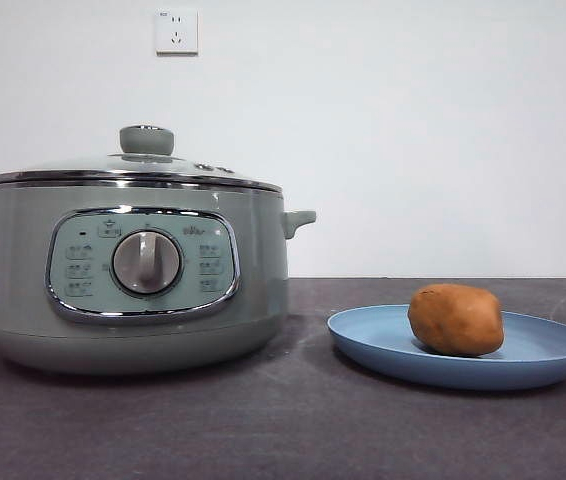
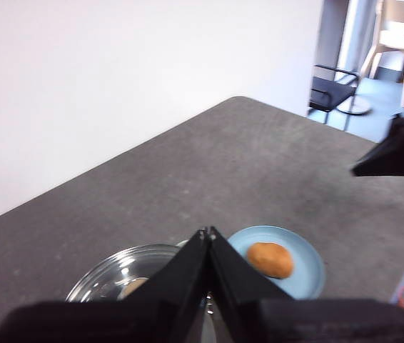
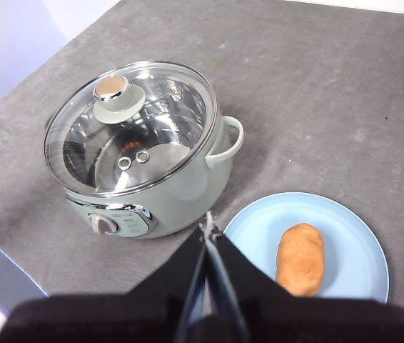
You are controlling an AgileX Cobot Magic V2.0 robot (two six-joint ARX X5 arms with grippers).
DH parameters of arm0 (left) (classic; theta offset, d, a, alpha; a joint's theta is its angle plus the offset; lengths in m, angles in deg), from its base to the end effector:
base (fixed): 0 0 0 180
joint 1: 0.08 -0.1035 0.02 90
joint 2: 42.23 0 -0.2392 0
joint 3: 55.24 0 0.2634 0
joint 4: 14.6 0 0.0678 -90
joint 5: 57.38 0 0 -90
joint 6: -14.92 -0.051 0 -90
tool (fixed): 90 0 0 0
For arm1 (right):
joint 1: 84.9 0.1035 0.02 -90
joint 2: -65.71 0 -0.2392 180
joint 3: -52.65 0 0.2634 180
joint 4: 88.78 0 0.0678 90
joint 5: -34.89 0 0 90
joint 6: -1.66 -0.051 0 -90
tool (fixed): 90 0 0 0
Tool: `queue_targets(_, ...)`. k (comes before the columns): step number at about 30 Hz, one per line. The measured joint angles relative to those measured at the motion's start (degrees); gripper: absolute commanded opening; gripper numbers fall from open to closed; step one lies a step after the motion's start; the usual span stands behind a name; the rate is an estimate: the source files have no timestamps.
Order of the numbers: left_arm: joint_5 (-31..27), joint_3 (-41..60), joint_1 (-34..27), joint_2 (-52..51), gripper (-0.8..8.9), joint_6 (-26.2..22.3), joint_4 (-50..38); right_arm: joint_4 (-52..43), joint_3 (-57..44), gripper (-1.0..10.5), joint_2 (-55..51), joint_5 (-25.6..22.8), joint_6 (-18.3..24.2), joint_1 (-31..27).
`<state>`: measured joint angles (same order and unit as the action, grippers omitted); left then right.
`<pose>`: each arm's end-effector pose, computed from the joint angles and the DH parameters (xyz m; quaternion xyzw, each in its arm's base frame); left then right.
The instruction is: Take the potato out from the steamer,put the potato on the plate,close the lid
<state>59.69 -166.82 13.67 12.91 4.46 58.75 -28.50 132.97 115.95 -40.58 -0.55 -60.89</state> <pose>0.1278 -0.0552 0.4863 0.0675 0.1140 -0.3568 0.9247 0.1740 0.0915 0.3605 -0.0039 0.2657 0.3136 0.9116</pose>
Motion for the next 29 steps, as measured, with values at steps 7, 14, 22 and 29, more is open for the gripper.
queue_targets(7, -0.1, 30.9, -4.2, -16.9, -0.03, 7.6, -22.3, 0.0, 0.0, 0.0, 0.0, 0.0, 0.0, 0.0)
queue_targets(14, -0.1, 62.0, -8.3, -35.6, -0.03, 16.0, -41.5, 0.0, 0.0, 0.0, 0.0, 0.0, 0.0, 0.0)
queue_targets(22, -2.7, 84.7, -10.3, -49.6, -0.03, 17.6, -54.7, 0.0, 0.0, 0.0, 0.0, 0.0, 0.0, 0.0)
queue_targets(29, -11.6, 92.2, -10.4, -54.7, -0.03, 17.7, -55.4, 0.0, 0.0, 0.0, 0.0, 0.0, 0.0, 0.0)
